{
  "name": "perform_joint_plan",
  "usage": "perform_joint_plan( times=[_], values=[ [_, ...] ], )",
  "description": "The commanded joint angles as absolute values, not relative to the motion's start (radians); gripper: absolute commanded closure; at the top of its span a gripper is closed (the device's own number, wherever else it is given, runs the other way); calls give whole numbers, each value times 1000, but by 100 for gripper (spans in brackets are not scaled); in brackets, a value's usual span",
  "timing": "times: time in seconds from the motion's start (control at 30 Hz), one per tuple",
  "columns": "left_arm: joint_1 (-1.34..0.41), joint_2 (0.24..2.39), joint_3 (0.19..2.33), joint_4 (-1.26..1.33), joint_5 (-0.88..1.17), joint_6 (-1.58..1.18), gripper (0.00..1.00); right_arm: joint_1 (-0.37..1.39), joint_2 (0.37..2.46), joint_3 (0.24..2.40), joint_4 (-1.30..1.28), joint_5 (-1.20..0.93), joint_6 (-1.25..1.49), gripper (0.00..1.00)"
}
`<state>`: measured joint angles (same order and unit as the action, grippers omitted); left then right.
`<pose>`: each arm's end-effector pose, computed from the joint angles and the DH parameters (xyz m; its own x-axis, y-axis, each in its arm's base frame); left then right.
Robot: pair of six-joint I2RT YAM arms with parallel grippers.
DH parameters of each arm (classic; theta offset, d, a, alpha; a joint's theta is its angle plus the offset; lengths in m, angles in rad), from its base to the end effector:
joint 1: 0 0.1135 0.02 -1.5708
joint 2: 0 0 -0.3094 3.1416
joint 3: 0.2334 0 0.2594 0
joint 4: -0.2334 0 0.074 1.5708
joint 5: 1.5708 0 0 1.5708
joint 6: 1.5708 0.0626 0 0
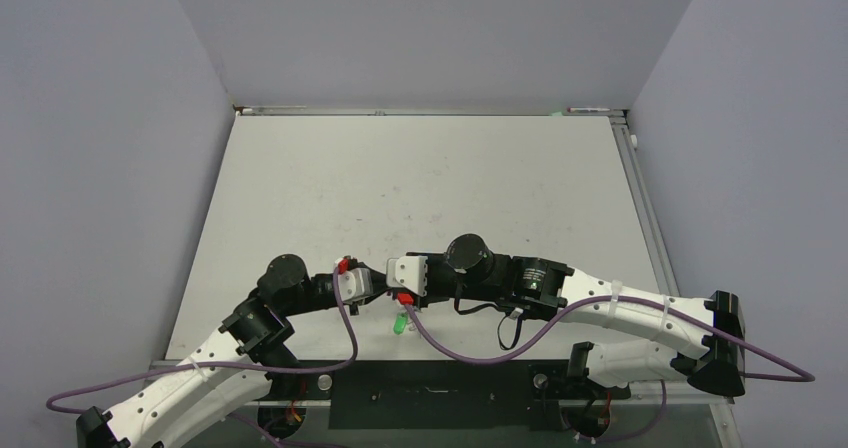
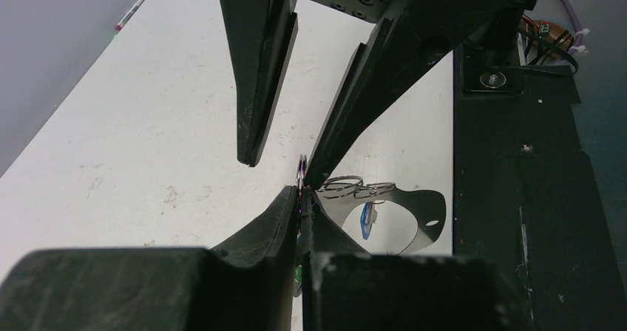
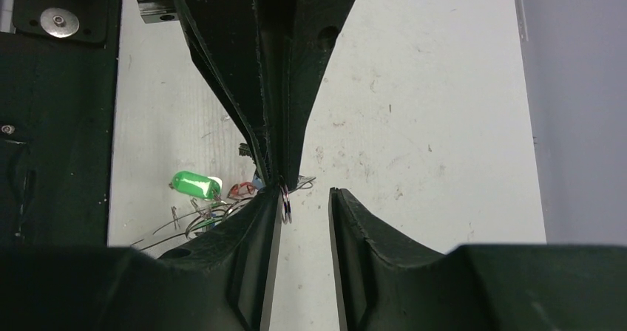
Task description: Put the keys on the keyring
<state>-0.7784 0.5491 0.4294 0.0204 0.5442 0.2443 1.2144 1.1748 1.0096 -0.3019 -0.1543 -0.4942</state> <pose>0.0775 -0.1219 0.2918 0.1655 0.1274 -0.9779 0.9559 0.2233 0.1909 0.0889 0.2665 0.3555 0.3236 -0.4740 -0.8189 -0.9319 -0.0099 -0.3626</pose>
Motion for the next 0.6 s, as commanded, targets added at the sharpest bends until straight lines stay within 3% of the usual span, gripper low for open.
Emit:
perform_joint_plan(
  times=[0.0, 0.2, 0.4, 0.57],
  values=[
    [-787, 536, 492, 57, 538, 253, 100, 1217, 1166, 1011, -290, -158, -503, 71],
    [-788, 533, 492, 56, 535, 255, 100, 1218, 1165, 1015, -311, -168, -502, 76],
    [-788, 527, 491, 58, 534, 256, 100, 1217, 1170, 1009, -307, -184, -504, 94],
    [-788, 523, 489, 61, 535, 255, 100, 1216, 1148, 987, -269, -208, -512, 95]
  ],
)
